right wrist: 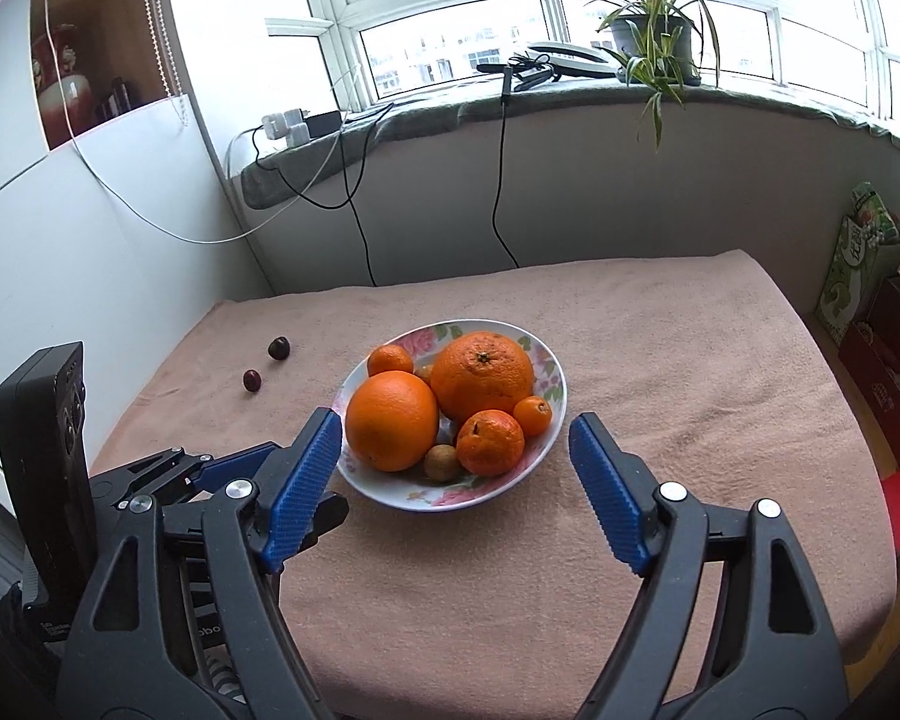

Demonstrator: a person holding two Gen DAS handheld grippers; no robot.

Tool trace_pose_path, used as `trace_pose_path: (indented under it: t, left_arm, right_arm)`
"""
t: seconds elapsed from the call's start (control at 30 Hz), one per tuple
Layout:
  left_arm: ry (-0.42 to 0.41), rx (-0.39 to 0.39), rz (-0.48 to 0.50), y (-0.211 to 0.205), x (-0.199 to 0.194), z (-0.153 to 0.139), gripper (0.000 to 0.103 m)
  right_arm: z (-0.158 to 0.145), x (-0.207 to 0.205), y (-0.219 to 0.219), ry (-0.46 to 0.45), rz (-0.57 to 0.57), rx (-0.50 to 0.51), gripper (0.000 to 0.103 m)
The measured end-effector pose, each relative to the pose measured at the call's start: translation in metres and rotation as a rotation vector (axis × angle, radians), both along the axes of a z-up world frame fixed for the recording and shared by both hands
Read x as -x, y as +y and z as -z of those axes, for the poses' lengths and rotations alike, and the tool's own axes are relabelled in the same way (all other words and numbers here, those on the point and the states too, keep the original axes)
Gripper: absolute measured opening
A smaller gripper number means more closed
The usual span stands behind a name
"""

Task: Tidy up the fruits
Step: 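Withdraw both open grippers and move them toward the two dark plums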

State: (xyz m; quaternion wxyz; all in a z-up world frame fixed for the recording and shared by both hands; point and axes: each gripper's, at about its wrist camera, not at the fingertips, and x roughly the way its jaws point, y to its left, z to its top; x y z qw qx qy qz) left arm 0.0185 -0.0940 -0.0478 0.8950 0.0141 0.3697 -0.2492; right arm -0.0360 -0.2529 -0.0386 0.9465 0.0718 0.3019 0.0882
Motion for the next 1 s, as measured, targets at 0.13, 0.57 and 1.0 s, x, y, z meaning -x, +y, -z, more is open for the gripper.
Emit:
trace_pose_path:
  t: [0.13, 0.57, 1.0]
  left_arm:
    - [-0.015, 0.014, -0.036, 0.015, 0.002, -0.005, 0.061]
    - [-0.023, 0.026, -0.171, 0.061, -0.03, 0.002, 0.061]
    - [0.008, 0.042, -0.321, 0.114, -0.045, 0.015, 0.061]
  right_arm:
    - [-0.004, -0.003, 0.01, -0.011, -0.022, 0.003, 0.089]
    - [-0.027, -0.019, 0.017, 0.017, -0.009, 0.015, 0.089]
    - [-0.06, -0.044, 0.095, -0.004, -0.172, 0.12, 0.089]
